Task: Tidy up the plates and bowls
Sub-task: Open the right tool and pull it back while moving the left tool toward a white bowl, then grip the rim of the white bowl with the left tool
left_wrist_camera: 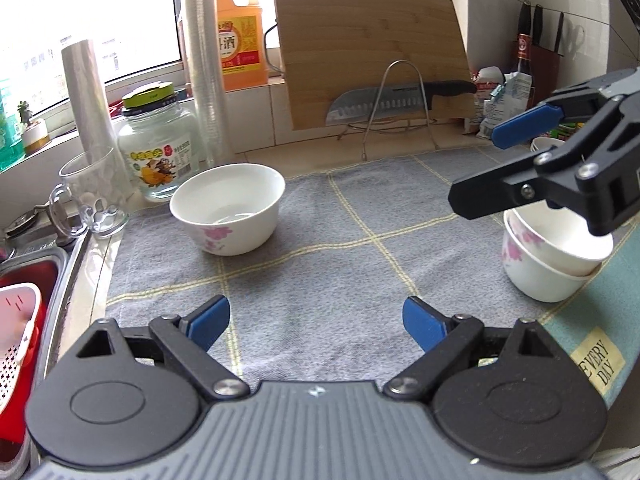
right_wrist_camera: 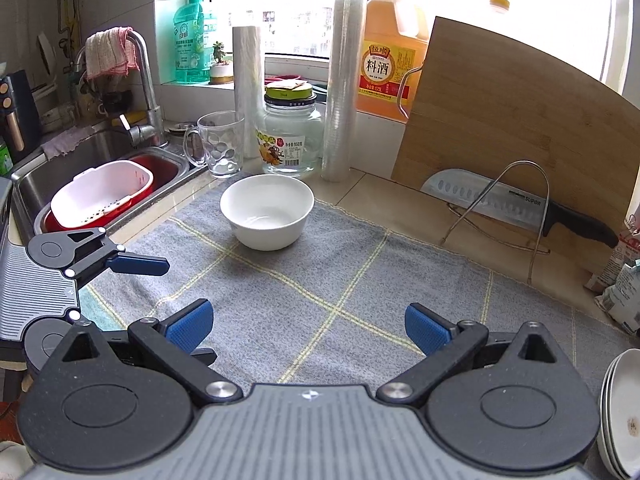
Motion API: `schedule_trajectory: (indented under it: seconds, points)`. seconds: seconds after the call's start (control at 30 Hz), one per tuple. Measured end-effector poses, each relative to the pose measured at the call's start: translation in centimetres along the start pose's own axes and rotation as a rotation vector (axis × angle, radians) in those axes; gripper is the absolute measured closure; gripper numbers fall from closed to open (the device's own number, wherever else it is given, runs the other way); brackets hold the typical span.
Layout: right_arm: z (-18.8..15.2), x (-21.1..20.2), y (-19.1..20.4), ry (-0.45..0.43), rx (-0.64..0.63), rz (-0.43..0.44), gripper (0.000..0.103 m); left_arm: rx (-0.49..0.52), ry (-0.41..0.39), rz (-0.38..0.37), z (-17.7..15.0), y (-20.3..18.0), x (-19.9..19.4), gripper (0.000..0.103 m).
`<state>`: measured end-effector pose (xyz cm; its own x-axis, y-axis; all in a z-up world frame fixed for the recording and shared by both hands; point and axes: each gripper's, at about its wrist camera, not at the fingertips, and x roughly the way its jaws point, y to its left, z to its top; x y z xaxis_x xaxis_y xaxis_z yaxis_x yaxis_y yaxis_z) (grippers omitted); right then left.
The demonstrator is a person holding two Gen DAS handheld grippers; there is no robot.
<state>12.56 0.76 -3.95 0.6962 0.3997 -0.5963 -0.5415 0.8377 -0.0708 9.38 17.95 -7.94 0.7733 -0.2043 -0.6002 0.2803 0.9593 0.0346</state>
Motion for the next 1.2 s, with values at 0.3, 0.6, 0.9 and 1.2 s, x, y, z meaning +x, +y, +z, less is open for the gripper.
schedule_trajectory:
  seconds: [0.3, 0.6, 0.9, 1.2]
  points:
    - [0.6, 2.6, 2.2, -0.043, -0.026, -0.003, 0.000, 0.004, 0.004, 0.100, 1.4, 4.5, 0.6, 0.010]
    - [1.7, 5.0, 2.5, -0.036, -0.016, -0.024, 0.000, 0.029, -0.006, 0.100, 4.5, 8.2, 2.3, 0.010]
    - [2.6, 7.6, 3.0, -0.036, -0.002, -0.060, 0.000, 0.066, 0.013, 0.034, 6.7, 9.9, 5.3, 0.010]
    - [3.5, 10.2, 3.8, 0.001, -0.004, -0.049, 0.000, 0.110, 0.046, -0.022, 8.1, 10.7, 8.7, 0.010]
